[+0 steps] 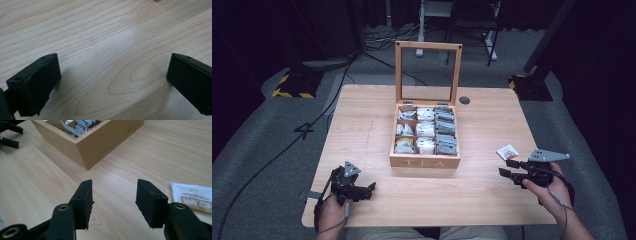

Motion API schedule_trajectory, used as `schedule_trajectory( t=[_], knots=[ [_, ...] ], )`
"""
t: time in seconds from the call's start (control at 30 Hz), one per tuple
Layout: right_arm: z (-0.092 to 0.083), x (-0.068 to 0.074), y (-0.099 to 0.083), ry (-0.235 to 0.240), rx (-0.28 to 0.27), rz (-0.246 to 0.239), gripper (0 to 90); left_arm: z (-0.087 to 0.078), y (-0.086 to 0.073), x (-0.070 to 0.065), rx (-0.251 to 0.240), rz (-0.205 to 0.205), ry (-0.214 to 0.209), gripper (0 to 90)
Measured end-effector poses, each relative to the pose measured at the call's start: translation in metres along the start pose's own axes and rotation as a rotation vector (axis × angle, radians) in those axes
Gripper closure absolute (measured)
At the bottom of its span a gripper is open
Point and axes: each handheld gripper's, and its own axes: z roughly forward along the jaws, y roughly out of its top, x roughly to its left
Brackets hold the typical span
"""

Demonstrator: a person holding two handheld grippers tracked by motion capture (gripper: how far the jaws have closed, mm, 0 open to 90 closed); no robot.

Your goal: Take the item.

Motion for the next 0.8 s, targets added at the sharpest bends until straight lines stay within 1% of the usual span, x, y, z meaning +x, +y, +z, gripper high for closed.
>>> schedule_trajectory(
  t=[0.07, 0.13, 0.23, 0.33, 0.37, 0.43, 0.53, 0.6, 0.8],
  knots=[
    [0.002, 0.006, -0.006, 0.022, -0.016, 0.012, 47.5, 0.0, 0.0, 0.0, -0.001, 0.001, -0.001, 0.0],
    [0.005, 0.012, -0.012, 0.034, -0.024, 0.011, 46.7, 0.0, 0.0, 0.0, 0.0, 0.002, -0.001, 0.0],
    [0.01, 0.019, -0.02, 0.025, -0.04, -0.007, 46.4, 0.0, 0.0, 0.0, 0.0, 0.005, 0.0, 0.0],
    [0.015, 0.022, -0.027, 0.034, -0.048, 0.002, 46.4, 0.0, 0.0, 0.0, 0.0, 0.004, 0.0, 0.0],
    [0.016, 0.022, -0.029, 0.033, -0.028, -0.006, 46.4, 0.0, 0.0, 0.0, 0.0, 0.005, 0.0, 0.0],
    [0.021, 0.024, -0.034, 0.011, 0.008, -0.046, 46.5, 0.0, 0.0, 0.0, 0.0, 0.002, -0.001, 0.0],
    [0.027, 0.024, -0.039, 0.023, 0.024, -0.035, 46.4, 0.0, 0.0, 0.0, 0.0, 0.005, 0.0, 0.0],
    [0.032, 0.025, -0.042, 0.022, 0.044, -0.043, 46.4, 0.0, 0.0, 0.0, 0.0, 0.005, 0.0, 0.0],
    [0.044, 0.027, -0.049, 0.017, 0.07, -0.058, 43.6, 0.0, 0.0, 0.0, 0.0, -0.002, -0.003, 0.0]
  ],
)
